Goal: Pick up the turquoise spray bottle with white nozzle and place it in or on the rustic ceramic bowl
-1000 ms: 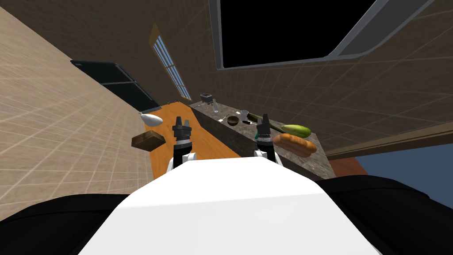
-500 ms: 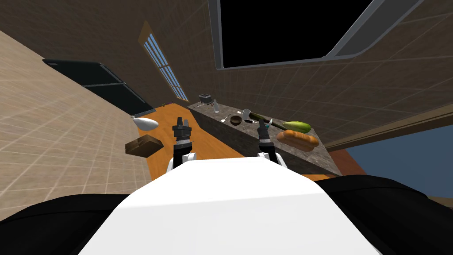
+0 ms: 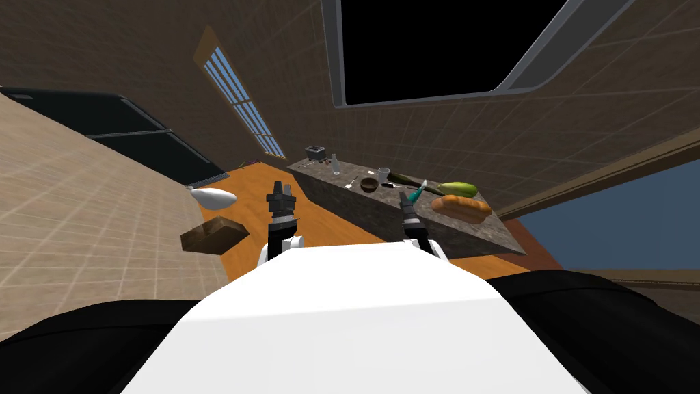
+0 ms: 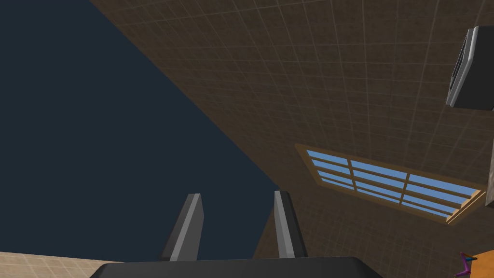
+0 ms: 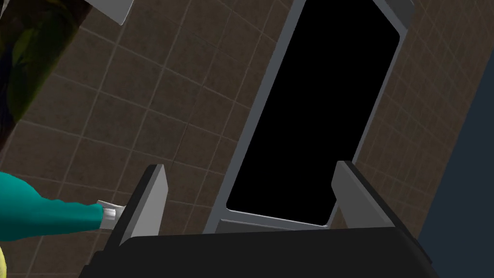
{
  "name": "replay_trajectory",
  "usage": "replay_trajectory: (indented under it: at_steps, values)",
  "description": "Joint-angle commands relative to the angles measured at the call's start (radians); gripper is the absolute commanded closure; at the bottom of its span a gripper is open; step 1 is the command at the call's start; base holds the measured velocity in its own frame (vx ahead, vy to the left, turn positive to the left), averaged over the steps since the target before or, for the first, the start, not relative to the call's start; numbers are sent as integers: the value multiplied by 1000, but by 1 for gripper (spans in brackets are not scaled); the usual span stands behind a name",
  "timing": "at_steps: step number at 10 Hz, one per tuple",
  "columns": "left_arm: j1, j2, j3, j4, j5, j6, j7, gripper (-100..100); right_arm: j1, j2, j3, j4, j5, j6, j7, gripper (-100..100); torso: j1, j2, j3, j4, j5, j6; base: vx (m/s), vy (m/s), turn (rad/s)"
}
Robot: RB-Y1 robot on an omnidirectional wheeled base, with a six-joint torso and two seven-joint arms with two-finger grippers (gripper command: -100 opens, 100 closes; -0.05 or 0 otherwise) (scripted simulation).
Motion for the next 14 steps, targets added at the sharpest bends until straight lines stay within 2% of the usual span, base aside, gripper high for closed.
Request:
replay_trajectory:
  at_steps: [1,7,10,11,14]
  values:
    - [0,0,0,0,0,0,0,0,10,-7,-17,20,14,41,22,-100,0,0,0,0,0,0,1,181,-158]
    - [0,0,0,0,0,0,0,0,43,-53,-92,93,75,161,99,-100,-4,-4,-2,-1,-1,0,41,145,-119]
    - [0,0,0,0,0,0,0,0,58,-86,-129,116,113,213,140,-100,-9,-7,-4,-1,-2,-1,78,61,-64]
    - [0,0,0,0,0,0,0,0,68,-109,-152,126,141,243,168,-100,-10,-8,-4,-2,-2,-1,154,26,-67]
    - [0,0,0,0,0,0,0,0,81,-144,-186,135,183,283,209,-100,-13,-12,-7,-2,-3,-1,146,-6,-21]
